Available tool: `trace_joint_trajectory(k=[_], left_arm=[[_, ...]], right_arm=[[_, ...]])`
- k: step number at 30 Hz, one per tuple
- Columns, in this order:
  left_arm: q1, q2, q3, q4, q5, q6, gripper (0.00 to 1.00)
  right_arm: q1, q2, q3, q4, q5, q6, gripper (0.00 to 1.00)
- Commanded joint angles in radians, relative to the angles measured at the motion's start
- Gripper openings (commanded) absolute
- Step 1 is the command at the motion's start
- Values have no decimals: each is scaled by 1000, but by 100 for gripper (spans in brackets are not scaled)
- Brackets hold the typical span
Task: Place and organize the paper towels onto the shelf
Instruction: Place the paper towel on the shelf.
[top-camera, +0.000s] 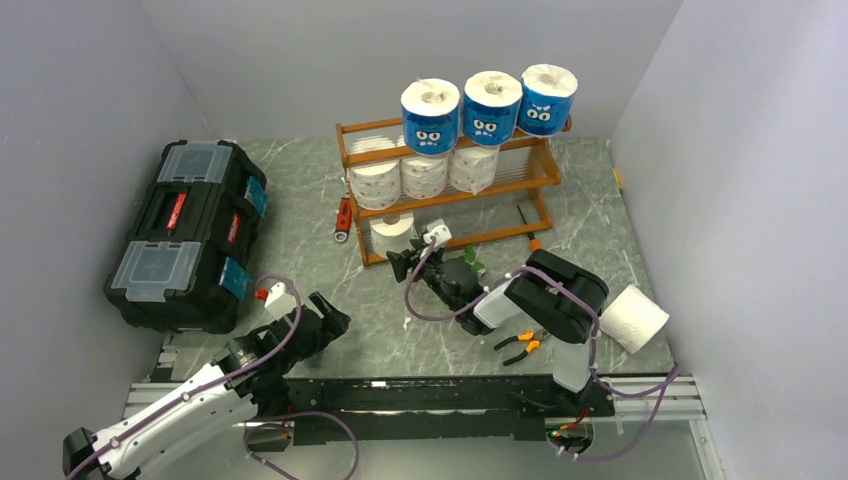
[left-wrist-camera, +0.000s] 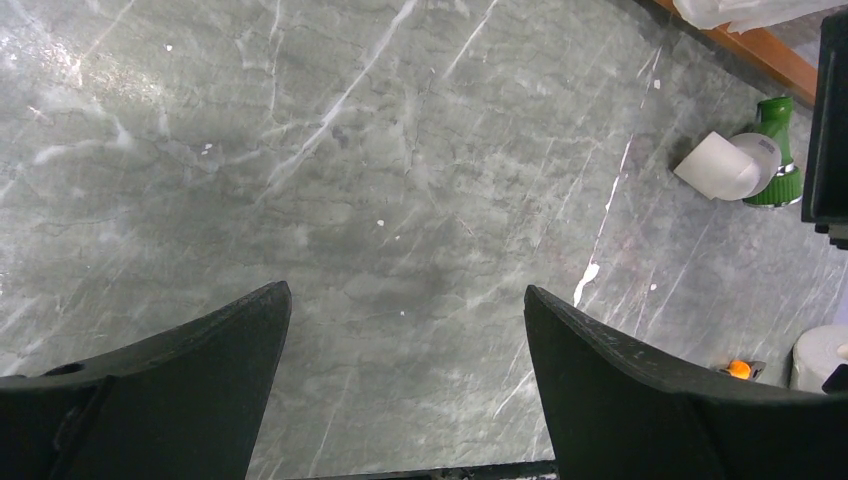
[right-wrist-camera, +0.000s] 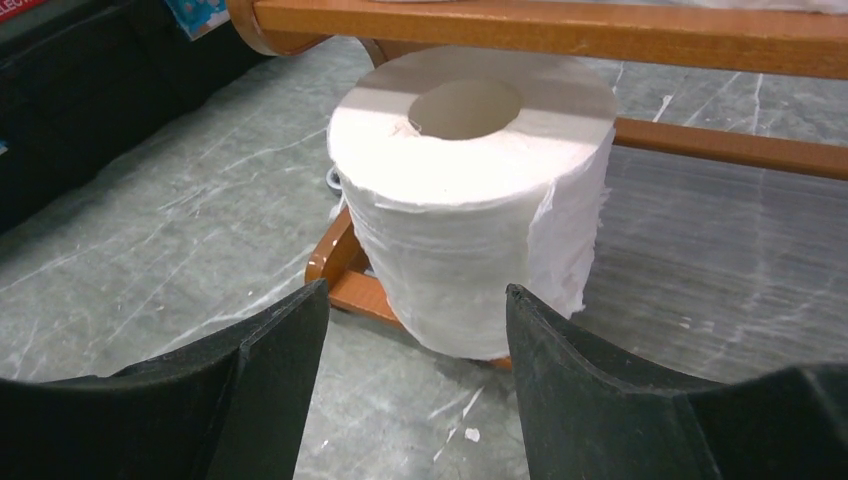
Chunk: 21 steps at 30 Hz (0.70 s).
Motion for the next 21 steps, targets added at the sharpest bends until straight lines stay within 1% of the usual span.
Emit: trace_joint_trajectory(k=[1,11,21], left_arm=[[3,-1,-3,-4,-14,-14,93],[2,-2,-6,-14,-16,-23,93],[4,-25,1,-48,-38,-27,93]], right_arm=[[0,26,57,9,28,-14,67],[-6,77,122,-60,33,-1,65],[-8,130,166,-72,39,22,64]])
